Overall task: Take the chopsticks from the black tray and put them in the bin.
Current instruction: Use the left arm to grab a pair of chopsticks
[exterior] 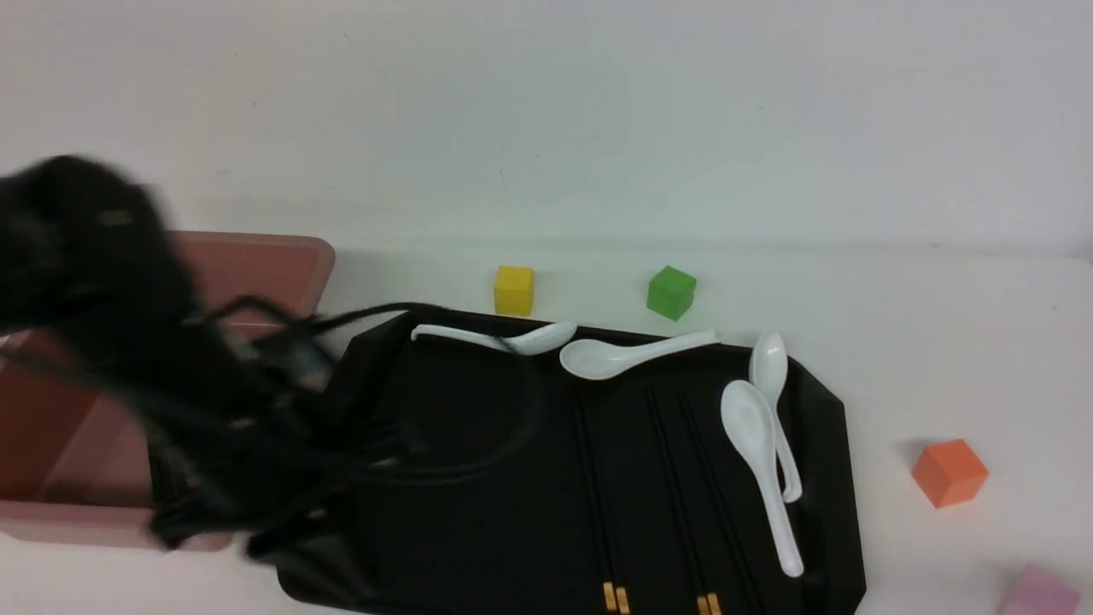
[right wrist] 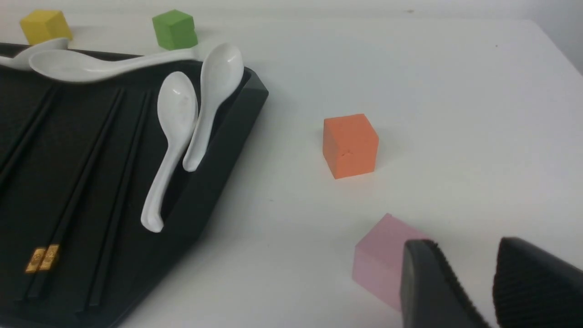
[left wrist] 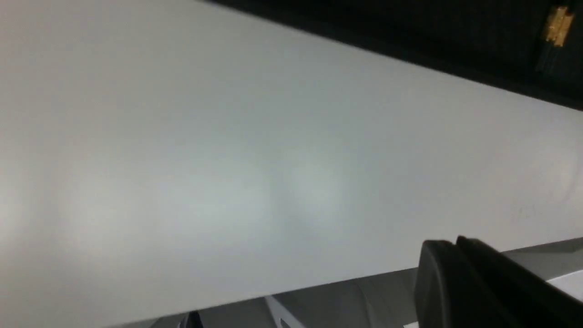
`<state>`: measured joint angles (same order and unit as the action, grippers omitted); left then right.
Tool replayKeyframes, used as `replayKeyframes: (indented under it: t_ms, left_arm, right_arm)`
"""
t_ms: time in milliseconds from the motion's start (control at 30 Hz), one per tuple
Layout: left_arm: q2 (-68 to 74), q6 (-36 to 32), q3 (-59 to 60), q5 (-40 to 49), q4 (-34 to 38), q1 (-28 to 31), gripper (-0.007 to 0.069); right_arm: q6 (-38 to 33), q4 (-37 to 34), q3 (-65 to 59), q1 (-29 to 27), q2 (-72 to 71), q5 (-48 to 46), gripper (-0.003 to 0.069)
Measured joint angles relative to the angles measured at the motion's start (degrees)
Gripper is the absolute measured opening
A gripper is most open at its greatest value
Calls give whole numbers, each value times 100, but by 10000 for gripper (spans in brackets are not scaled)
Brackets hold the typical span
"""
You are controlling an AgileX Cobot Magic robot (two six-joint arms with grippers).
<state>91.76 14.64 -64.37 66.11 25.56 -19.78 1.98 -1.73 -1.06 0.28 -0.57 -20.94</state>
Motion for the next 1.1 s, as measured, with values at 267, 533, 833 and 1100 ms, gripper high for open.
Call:
replayKeyframes:
  t_ms: [267, 533, 833, 1100]
  left_arm:
    - [1328, 925, -1380, -357, -438, -1235, 48]
    - [1960, 2637, -2214, -920, -1861, -2091, 132]
    - [2629, 3971, -2693, -1089, -2783, -2462, 321]
    - [3069, 4321, -2747, -1181, -2915, -2462, 335]
  right_arm:
    - [0, 0, 0, 0, 0, 0, 240]
    - [0, -2, 0, 0, 0, 0, 240]
    - [10, -2, 0, 0, 0, 0, 240]
    - [10, -2, 0, 0, 0, 0, 240]
